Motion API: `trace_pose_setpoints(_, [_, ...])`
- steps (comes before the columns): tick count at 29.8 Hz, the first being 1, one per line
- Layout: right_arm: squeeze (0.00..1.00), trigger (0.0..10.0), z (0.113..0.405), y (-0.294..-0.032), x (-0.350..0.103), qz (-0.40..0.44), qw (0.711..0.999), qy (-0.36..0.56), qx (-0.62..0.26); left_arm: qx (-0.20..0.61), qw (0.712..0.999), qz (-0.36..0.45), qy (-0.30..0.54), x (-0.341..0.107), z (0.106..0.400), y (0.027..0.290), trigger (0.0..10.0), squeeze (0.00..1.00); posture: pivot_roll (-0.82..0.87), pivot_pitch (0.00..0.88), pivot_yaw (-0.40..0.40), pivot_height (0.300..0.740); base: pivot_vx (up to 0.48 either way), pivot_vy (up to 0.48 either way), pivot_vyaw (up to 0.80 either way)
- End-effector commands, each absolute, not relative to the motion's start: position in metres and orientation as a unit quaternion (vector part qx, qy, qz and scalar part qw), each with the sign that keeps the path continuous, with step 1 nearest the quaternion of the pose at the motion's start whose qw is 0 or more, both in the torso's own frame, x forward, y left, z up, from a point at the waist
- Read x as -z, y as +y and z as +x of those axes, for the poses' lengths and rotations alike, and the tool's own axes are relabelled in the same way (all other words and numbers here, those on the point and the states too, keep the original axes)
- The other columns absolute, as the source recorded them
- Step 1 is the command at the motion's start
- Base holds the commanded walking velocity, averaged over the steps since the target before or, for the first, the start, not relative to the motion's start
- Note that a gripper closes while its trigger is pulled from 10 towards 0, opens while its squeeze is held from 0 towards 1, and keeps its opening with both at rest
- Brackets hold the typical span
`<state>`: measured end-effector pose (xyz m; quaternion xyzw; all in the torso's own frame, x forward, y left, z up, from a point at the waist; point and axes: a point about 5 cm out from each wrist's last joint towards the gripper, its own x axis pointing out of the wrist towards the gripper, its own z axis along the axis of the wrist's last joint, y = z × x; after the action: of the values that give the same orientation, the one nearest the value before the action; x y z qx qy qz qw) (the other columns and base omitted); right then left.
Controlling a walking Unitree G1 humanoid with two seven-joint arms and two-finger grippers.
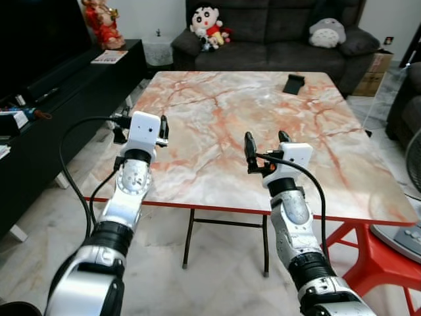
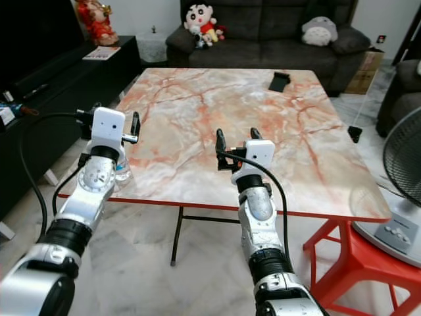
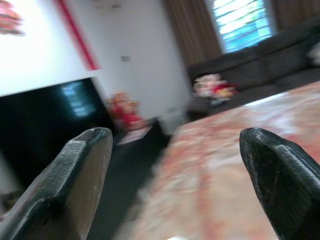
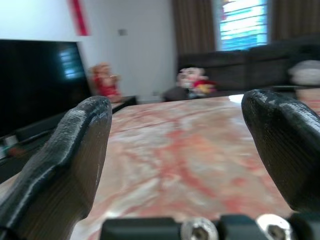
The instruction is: Picking trash to rubbish bin
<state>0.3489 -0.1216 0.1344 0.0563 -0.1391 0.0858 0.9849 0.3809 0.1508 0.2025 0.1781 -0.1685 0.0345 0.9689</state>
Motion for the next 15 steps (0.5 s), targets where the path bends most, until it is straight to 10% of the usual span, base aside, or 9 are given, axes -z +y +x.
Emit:
trace_pose_setpoints(1, [0.0, 10.0, 0.349, -0.116, -0.136, 0.055, 0.984, -0.139, -0.095, -0.062, 0.972, 0.191, -0.119, -0.192, 0.386, 0.165, 10.0, 0.0, -0.04, 0.0, 0.035, 0.74, 0.0, 0.0, 0.0])
trace_pose_setpoints(15, [0.0, 10.0, 0.346, -0.118, -0.133, 0.053, 0.985, -0.136, -0.091, -0.064, 0.986, 0.143, -0.058, -0.188, 0.4, 0.181, 10.0, 0.0, -0.05, 0.0, 0.037, 0.74, 0.0, 0.0, 0.0])
